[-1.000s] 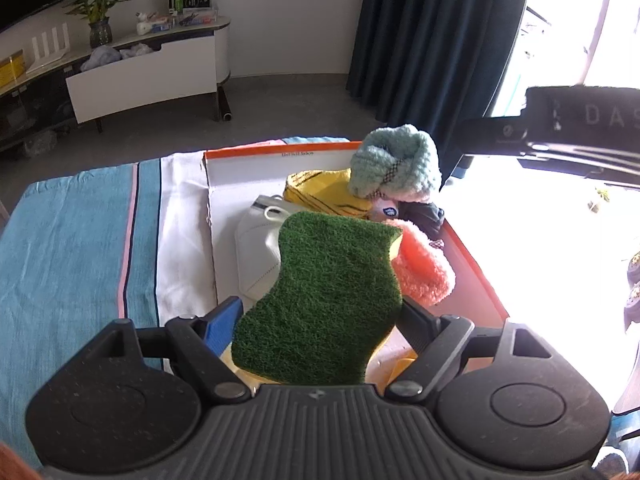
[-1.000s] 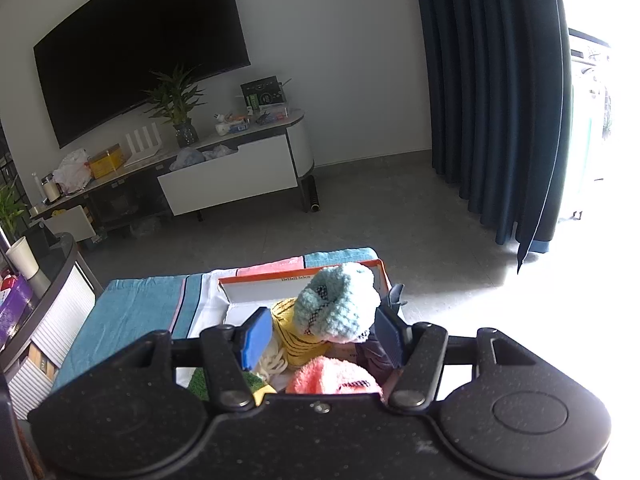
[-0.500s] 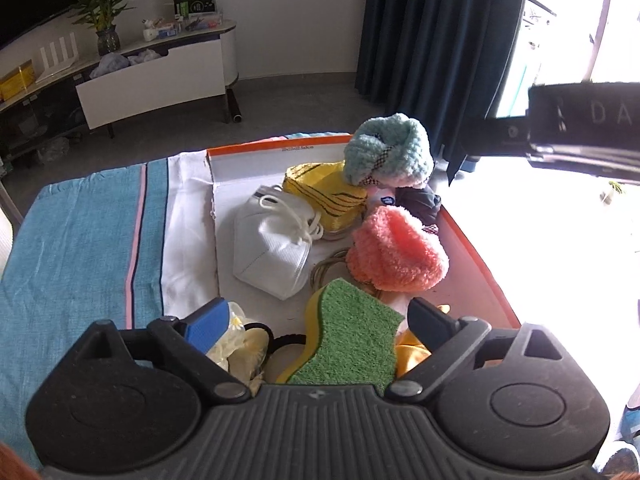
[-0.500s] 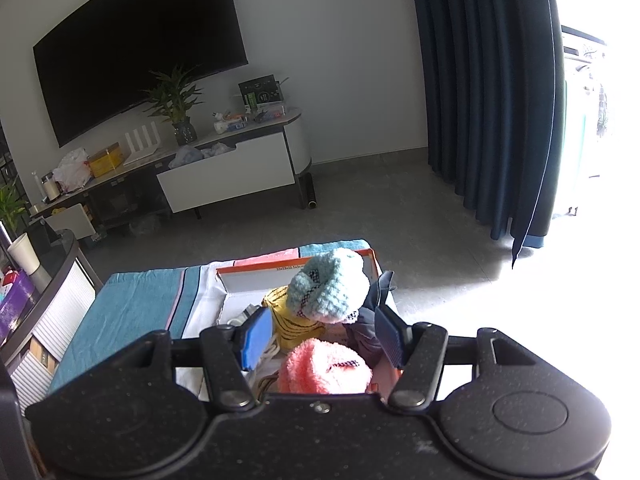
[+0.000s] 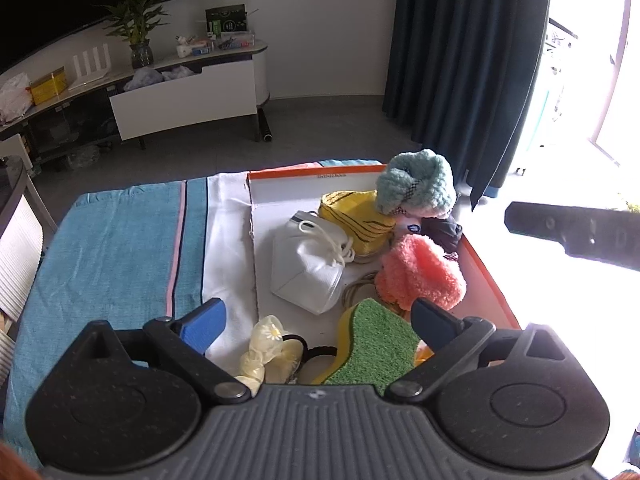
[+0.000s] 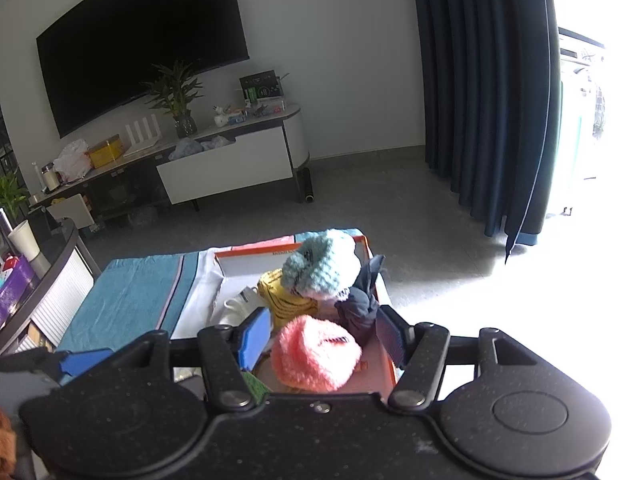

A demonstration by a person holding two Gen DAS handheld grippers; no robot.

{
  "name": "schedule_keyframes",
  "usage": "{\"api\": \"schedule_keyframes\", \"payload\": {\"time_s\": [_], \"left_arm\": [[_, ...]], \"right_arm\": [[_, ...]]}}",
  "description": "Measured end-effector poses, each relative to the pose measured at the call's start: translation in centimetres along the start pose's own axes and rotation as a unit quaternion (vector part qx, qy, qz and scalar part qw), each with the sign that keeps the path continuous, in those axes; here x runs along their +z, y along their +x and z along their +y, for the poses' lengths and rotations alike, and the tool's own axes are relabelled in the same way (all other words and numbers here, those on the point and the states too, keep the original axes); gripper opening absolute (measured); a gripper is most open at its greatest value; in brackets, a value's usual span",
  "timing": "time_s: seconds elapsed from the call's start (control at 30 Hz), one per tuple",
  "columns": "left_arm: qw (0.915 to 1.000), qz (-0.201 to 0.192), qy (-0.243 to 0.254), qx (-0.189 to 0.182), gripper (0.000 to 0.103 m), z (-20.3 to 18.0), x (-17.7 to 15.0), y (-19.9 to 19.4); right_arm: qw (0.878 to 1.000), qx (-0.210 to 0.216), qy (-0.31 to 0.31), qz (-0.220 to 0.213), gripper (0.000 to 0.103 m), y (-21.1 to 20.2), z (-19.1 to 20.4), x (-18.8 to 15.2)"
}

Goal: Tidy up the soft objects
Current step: 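Withdraw both open tools up from the box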

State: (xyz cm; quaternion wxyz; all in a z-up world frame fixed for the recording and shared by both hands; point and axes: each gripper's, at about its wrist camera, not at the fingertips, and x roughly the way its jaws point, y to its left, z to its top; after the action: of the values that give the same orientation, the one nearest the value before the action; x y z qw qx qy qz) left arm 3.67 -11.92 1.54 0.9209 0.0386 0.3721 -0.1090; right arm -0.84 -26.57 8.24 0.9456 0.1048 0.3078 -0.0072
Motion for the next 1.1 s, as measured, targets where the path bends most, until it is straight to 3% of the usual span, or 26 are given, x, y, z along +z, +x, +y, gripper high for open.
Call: {"api": "schedule_keyframes", "payload": {"time_s": [0.53, 1.1], "left_arm": [[0.9999, 0.001, -0.002, 0.017, 0.103, 0.1, -0.6, -0.2], [0.9998, 0.009, -0.002, 0.017, 0.103, 0.0, -0.5, 0.2]], "right_arm": [[1.0, 0.002, -0.004, 0.03, 0.073, -0.2, -0.5, -2.5], [0.999, 0.005, 0.0, 0.038, 0.073, 0.6, -0.8, -2.7]]}}
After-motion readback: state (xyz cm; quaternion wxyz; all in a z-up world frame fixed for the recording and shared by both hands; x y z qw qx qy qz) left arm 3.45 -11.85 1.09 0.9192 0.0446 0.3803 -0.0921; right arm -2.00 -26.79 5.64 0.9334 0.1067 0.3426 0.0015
